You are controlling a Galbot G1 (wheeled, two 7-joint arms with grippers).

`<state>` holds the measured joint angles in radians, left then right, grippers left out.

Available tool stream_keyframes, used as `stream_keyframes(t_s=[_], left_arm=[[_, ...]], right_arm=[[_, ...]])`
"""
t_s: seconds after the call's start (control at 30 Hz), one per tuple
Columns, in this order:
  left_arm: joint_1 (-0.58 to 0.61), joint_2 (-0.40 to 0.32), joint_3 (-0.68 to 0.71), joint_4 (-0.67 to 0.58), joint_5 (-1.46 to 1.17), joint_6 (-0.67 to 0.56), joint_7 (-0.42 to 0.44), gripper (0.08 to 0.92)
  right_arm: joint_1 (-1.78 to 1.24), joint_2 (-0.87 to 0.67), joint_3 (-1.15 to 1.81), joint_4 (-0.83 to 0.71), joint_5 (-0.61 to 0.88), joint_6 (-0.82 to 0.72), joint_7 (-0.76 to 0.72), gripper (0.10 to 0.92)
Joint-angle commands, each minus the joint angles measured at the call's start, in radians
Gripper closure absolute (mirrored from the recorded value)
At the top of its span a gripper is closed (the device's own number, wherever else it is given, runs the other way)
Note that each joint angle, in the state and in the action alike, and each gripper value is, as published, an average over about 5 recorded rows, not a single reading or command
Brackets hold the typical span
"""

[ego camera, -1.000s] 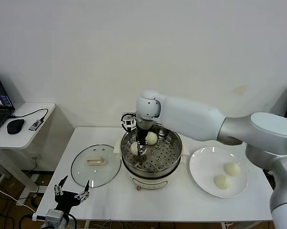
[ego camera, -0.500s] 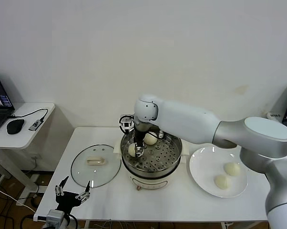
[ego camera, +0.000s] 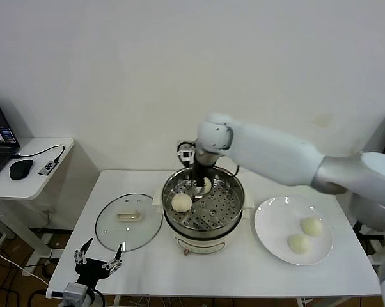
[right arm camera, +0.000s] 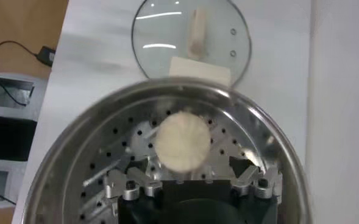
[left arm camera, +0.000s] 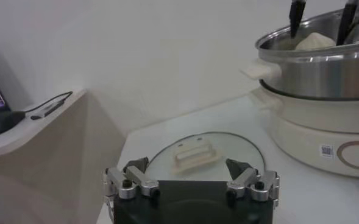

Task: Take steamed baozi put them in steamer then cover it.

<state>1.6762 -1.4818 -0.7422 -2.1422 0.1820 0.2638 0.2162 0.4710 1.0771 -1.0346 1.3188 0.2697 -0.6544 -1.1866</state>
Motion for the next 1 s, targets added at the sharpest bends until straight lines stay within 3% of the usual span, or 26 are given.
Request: stream_keyframes(t_s=[0.03,0.3,0.5,0.73,1.0], left_arm=[[0.0,0.001,0.001,0.002,-0.001,0.002,0.002,0.177],[-0.001,0.008,0.005,0.011,-0.006,0.009,0.008,0.177],[-0.004,0.01,0.007,0.012,-0.012,0.02,0.016,0.177],[0.008,0.011,0.014,0.014,-0.008,0.027,0.02,0.177],[0.008,0.01,0.015,0.03,-0.004,0.036,0.026,0.177]], right_arm=[[0.117,-0.359,0.003,0.187,-0.003,0.061,-0.09,0.203],[0.099,-0.602,-0.024,0.298,-0.081,0.124,-0.133,0.203],[-0.165,-0.685,0.13,0.332,-0.205,0.159,-0.133,0.203],[-0.526,-0.675,0.399,0.279,-0.372,0.209,-0.122,0.203],[-0.645,-0.617,0.479,0.206,-0.453,0.258,-0.114,0.203]])
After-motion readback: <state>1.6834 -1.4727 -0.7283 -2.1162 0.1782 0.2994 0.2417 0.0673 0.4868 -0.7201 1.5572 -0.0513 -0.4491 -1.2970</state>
